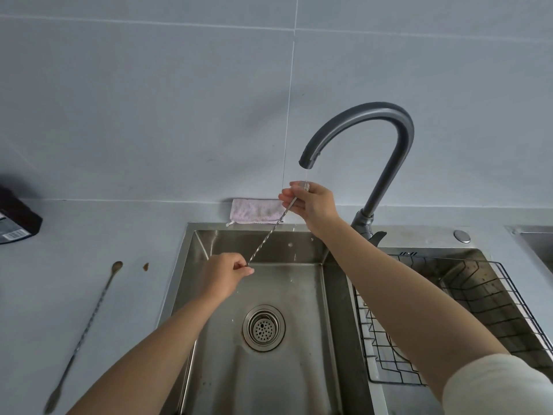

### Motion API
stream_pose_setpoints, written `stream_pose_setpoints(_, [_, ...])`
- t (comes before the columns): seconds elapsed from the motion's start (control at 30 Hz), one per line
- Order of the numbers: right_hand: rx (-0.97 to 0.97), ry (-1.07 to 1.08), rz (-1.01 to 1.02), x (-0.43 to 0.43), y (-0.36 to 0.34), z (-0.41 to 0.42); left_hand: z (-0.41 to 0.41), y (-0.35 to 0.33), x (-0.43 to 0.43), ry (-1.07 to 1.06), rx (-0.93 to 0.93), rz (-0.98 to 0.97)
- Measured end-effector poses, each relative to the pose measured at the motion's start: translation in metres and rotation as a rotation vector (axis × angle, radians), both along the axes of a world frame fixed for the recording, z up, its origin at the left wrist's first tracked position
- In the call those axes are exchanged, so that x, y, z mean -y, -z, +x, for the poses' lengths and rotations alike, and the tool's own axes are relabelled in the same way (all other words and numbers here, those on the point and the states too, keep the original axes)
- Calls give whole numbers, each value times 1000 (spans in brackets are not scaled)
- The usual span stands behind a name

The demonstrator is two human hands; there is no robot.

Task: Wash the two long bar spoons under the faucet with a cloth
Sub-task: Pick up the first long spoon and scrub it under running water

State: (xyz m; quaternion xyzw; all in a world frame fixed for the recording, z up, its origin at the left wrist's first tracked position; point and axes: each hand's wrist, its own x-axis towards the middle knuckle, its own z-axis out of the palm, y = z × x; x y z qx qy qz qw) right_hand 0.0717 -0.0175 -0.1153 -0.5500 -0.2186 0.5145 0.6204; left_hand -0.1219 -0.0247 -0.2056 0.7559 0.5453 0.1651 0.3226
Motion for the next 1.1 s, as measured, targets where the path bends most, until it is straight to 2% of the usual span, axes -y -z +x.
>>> stream_pose_setpoints(0.3, [9,-7,-128,-3,-1,-2,0,-2,-1,-15,-5,-35])
stream_pose_setpoints(0.5, [-88,-20,50,-5,-3,5,-4,-2,-1,-18,-10,-15])
stream_pose_setpoints(0.63, [-139,8,79,-5,-4,9,-2,-1,0,-27,8,11])
stream_pose_setpoints(0.83, [25,67,-63,-1,-5,10,2,2,2,-24,5,31])
stream_pose_setpoints(1.0, [301,-21,-165,-2,-3,8,1,3,3,-20,-1,26])
stream_pose_setpoints(1.1, [336,-66,-134,-4,-4,6,-2,4,2,-32,16,21])
